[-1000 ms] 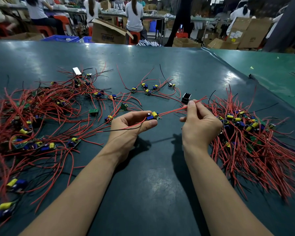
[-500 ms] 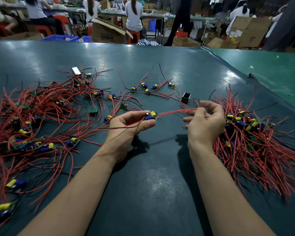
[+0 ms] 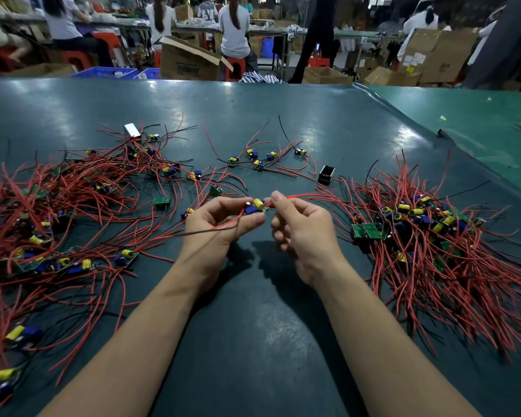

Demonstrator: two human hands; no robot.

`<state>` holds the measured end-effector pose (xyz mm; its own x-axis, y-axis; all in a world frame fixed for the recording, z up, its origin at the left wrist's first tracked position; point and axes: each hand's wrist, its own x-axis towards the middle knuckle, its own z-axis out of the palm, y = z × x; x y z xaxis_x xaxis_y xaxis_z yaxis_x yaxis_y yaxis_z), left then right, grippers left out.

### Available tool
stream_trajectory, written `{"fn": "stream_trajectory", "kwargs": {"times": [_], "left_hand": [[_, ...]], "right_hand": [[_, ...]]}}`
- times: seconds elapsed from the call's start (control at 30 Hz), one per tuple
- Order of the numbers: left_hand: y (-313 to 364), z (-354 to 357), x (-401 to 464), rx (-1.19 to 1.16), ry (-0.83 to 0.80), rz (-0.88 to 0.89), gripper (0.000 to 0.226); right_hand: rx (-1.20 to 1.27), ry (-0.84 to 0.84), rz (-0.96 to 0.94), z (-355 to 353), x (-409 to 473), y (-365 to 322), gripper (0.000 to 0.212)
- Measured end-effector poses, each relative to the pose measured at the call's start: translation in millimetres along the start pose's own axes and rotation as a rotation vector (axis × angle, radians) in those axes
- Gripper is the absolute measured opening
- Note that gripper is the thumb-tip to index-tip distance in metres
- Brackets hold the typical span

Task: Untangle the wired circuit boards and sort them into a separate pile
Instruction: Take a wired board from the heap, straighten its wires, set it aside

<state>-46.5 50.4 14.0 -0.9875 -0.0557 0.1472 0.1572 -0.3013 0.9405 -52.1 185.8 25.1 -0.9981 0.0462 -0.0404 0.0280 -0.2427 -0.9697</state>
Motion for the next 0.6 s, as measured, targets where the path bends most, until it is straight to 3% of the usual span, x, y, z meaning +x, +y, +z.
{"fn": "stream_trajectory", "kwargs": {"times": [0.13, 0.37, 0.47, 0.53, 0.6], "left_hand": [[-0.7, 3.5, 0.3, 0.065, -0.010, 0.032, 0.033], [4.5, 0.7, 1.8, 0.018, 0.033, 0.020, 0.028], [4.3, -2.8, 3.2, 0.110, 0.236, 0.141, 0.023], [2.9, -8.2, 3.0, 0.426, 0.418, 0.320, 0.023], [2.9, -9.8, 0.3, 0.623, 0.485, 0.540, 0.026]], "right_hand": [[0.078, 0.121, -0.017, -8.1, 4.2, -5.6, 0.019], [0.186, 0.583, -0.207, -34.6, 13.7, -15.4, 0.025], [0.220, 0.715, -0.235, -41.1, 16.6, -15.8, 0.024], [0.098, 0.648, -0.248, -35.7, 14.8, -13.4, 0.018], [-0.100, 0.412, -0.281, -19.7, 7.0, -7.3, 0.007]]}}
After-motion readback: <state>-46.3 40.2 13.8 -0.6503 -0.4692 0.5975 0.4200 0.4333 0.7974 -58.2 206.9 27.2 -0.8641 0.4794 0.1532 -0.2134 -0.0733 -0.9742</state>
